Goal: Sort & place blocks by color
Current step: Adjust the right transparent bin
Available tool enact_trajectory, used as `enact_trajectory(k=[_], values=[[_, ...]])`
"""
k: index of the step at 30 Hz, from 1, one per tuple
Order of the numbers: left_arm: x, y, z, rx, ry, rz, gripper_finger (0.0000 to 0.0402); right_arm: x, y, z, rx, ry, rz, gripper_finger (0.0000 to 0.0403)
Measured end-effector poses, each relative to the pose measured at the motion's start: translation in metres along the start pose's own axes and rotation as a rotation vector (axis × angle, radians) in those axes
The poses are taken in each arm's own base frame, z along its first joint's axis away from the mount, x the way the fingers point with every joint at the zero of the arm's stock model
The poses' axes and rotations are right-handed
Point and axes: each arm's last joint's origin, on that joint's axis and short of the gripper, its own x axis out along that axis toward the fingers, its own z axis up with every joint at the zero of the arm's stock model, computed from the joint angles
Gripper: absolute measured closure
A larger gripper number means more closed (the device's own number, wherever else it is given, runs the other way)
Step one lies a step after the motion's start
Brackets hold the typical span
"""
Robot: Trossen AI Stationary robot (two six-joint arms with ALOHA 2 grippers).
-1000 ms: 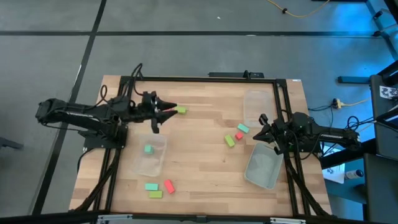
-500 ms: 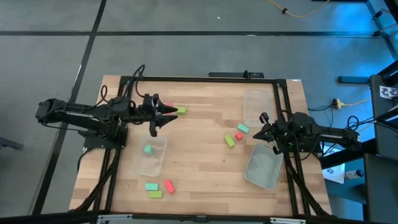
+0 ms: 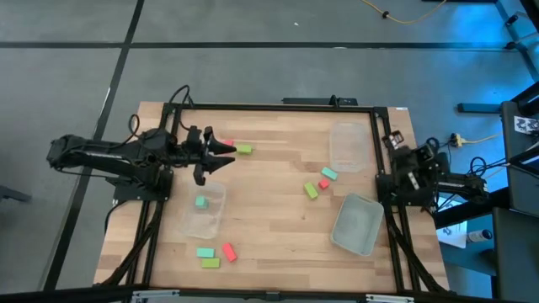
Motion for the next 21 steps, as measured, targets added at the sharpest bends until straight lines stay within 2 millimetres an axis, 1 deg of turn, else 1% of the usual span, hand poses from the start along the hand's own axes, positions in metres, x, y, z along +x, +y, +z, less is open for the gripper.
enact_trajectory(k=[4,7,9,12,17,21], values=[[-0.005,0.003,0.006,0.003,-0.027,0.016,0.0237,0.000,-0.004,0.006,-0.049,-0.100,-0.162,0.0389],[-0.009,0.006,0.008,0.008,-0.027,0.028,0.0237,0.005,-0.007,0.007,-0.014,-0.101,-0.241,0.0389],[-0.011,0.008,0.010,0.010,-0.029,0.044,0.0237,0.014,-0.010,0.006,0.023,-0.075,-0.284,0.0389],[-0.015,0.010,0.014,0.029,-0.045,0.039,0.0237,0.037,-0.015,0.003,0.063,0.034,-0.299,0.0389],[-0.019,0.011,0.018,0.037,-0.063,0.024,0.0237,0.085,-0.026,-0.012,0.078,0.311,-0.277,0.0389],[-0.021,0.011,0.020,0.037,-0.071,0.020,0.0237,0.116,-0.036,-0.021,0.113,0.433,-0.337,0.0389]])
